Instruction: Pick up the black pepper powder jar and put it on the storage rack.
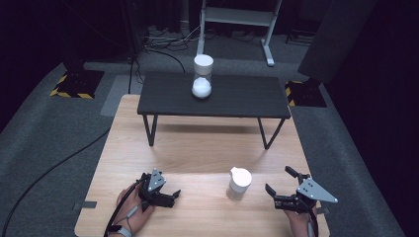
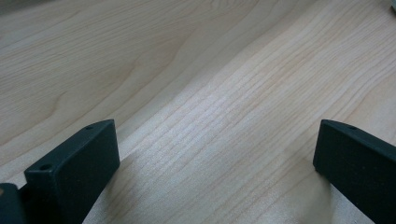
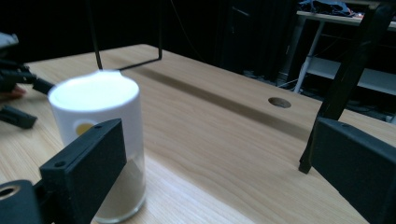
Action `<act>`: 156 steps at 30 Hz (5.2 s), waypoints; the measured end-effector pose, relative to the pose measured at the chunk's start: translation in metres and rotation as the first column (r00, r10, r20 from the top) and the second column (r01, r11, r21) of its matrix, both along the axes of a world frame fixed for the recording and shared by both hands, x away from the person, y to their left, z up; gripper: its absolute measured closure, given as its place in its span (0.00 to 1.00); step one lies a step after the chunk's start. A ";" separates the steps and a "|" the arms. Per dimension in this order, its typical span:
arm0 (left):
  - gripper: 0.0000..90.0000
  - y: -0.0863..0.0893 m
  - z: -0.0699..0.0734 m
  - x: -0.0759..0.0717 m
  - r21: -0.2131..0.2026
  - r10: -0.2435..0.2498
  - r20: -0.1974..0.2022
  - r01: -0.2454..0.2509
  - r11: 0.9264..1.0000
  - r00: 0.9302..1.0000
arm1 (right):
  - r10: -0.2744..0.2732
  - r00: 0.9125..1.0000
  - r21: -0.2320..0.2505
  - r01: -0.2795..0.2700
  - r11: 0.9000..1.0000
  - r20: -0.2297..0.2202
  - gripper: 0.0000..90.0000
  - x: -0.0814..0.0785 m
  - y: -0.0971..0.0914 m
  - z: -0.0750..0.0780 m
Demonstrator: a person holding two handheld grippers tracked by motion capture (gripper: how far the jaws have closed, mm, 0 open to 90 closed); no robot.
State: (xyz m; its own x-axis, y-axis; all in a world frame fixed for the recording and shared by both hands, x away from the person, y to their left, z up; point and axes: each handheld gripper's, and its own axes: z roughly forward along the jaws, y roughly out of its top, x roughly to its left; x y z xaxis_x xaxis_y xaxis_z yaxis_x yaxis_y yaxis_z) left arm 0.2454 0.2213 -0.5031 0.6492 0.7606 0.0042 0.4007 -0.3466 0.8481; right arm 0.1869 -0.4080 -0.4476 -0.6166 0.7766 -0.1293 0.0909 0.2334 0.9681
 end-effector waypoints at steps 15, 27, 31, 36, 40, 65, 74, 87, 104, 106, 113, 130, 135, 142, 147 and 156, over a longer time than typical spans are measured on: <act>0.00 0.000 0.000 0.000 0.000 0.000 0.000 0.000 1.000 1.000 | -0.048 0.998 0.073 0.051 0.996 -0.041 0.04 -0.001 0.011 0.002; 0.00 0.000 0.000 0.000 0.001 0.000 -0.001 0.000 1.000 1.000 | 0.052 0.997 0.103 -0.046 0.994 -0.057 0.04 0.010 0.052 -0.001; 0.00 0.000 0.000 0.000 0.000 0.001 -0.001 -0.001 1.000 1.000 | 0.086 0.996 0.097 -0.082 0.992 -0.035 0.04 0.014 0.070 -0.003; 0.00 0.000 0.000 0.000 0.001 0.000 0.000 0.000 1.000 1.000 | 0.099 0.995 0.073 -0.097 0.993 -0.019 0.04 0.017 0.085 -0.004; 0.00 0.000 0.000 0.000 0.002 0.000 0.000 0.000 1.000 1.000 | 0.081 0.997 0.054 -0.080 0.995 -0.018 0.04 0.019 0.091 -0.004; 0.00 0.000 0.000 0.000 0.001 0.000 0.000 0.000 1.000 1.000 | 0.073 0.990 -0.038 -0.078 0.996 -0.124 0.31 0.025 0.092 -0.017; 0.00 0.000 0.000 0.000 0.001 0.000 -0.001 0.000 1.000 1.000 | 0.072 0.984 -0.056 -0.082 0.995 -0.163 0.33 0.029 0.097 -0.006; 0.00 0.000 0.000 0.000 0.001 -0.001 0.000 0.001 1.000 1.000 | 0.008 0.985 0.025 -0.004 1.000 -0.171 0.33 0.041 0.094 0.018; 0.00 0.000 0.000 0.000 0.002 -0.001 0.000 0.001 1.000 1.000 | -0.056 0.994 0.019 0.058 0.998 -0.091 0.33 0.083 0.102 0.079; 0.00 0.000 0.000 0.000 0.002 -0.001 0.000 0.001 1.000 1.000 | -0.067 0.995 -0.001 0.068 0.998 -0.078 0.33 0.088 0.107 0.087; 0.00 0.000 0.000 0.000 0.002 0.000 0.000 0.000 1.000 1.000 | -0.076 0.996 0.029 0.077 0.997 -0.045 0.33 0.105 0.116 0.114; 0.00 0.000 0.000 0.000 0.002 0.000 -0.001 0.000 1.000 1.000 | -0.087 0.996 0.040 0.087 0.995 -0.007 0.33 0.149 0.145 0.176; 0.00 0.000 0.000 0.000 -0.001 0.001 -0.001 -0.001 1.000 1.000 | -0.095 0.996 0.025 0.094 0.995 0.002 0.33 0.167 0.158 0.187; 0.00 0.000 0.000 0.000 0.001 0.000 -0.001 0.000 1.000 1.000 | -0.091 0.996 0.046 0.090 0.995 0.011 0.33 0.193 0.173 0.191; 0.00 0.000 0.000 0.000 0.000 0.001 -0.001 -0.001 1.000 1.000 | -0.100 0.995 0.079 0.098 0.992 0.024 0.33 0.210 0.181 0.185; 0.00 0.000 0.000 0.000 0.000 0.000 -0.001 0.000 1.000 1.000 | -0.140 0.990 0.079 0.141 0.987 -0.017 0.33 0.231 0.186 0.176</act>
